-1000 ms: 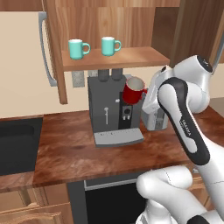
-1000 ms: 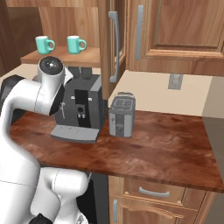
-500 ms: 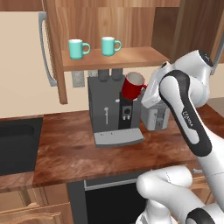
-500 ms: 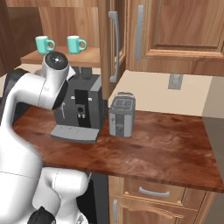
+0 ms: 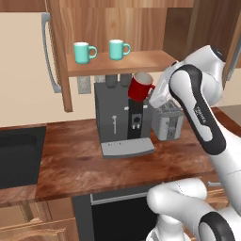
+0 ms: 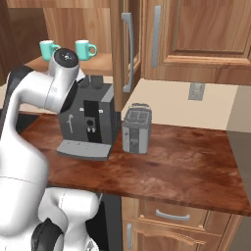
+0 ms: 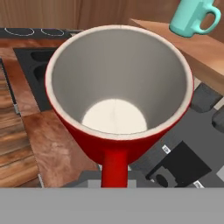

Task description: Pick the mug on the counter and place it in the cabinet with the handle facing the right, like the mugs already inside.

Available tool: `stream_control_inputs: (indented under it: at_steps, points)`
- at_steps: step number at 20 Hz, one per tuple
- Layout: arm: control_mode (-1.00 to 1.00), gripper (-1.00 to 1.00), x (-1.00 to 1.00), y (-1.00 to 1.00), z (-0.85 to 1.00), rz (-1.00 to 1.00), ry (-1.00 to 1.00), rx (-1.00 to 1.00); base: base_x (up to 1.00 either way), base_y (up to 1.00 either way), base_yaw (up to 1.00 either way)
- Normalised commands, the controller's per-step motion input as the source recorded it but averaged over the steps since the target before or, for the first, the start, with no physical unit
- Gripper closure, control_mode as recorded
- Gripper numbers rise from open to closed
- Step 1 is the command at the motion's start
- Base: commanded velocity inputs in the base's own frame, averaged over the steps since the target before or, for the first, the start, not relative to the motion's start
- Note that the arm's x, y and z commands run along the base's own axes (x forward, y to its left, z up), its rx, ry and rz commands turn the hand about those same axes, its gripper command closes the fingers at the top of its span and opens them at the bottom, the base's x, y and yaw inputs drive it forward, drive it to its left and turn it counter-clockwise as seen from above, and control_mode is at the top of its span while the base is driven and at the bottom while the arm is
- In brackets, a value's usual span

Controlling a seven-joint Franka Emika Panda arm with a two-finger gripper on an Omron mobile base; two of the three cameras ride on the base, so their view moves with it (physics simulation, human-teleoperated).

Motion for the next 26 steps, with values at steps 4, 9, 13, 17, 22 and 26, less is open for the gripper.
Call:
stream_control_inputs:
  at_steps: [4, 9, 13, 17, 22, 26]
  points:
    - [-1.0, 1.0, 0.14, 0.09, 0.14, -0.01, 0.03, 0.0, 0.0, 0.0, 0.0]
    - [-1.0, 1.0, 0.18, 0.08, 0.08, -0.02, 0.01, 0.0, 0.0, 0.0, 0.0]
    - [-1.0, 1.0, 0.24, 0.05, 0.04, -0.04, 0.0, 0.0, 0.0, 0.0, 0.0]
    - [-1.0, 1.0, 0.2, 0.07, 0.01, -0.04, 0.0, 0.0, 0.0, 0.0, 0.0]
    - [-1.0, 1.0, 0.16, 0.07, 0.02, -0.03, 0.0, 0.0, 0.0, 0.0, 0.0]
    - [-1.0, 1.0, 0.17, 0.07, 0.05, -0.03, 0.0, 0.0, 0.0, 0.0, 0.0]
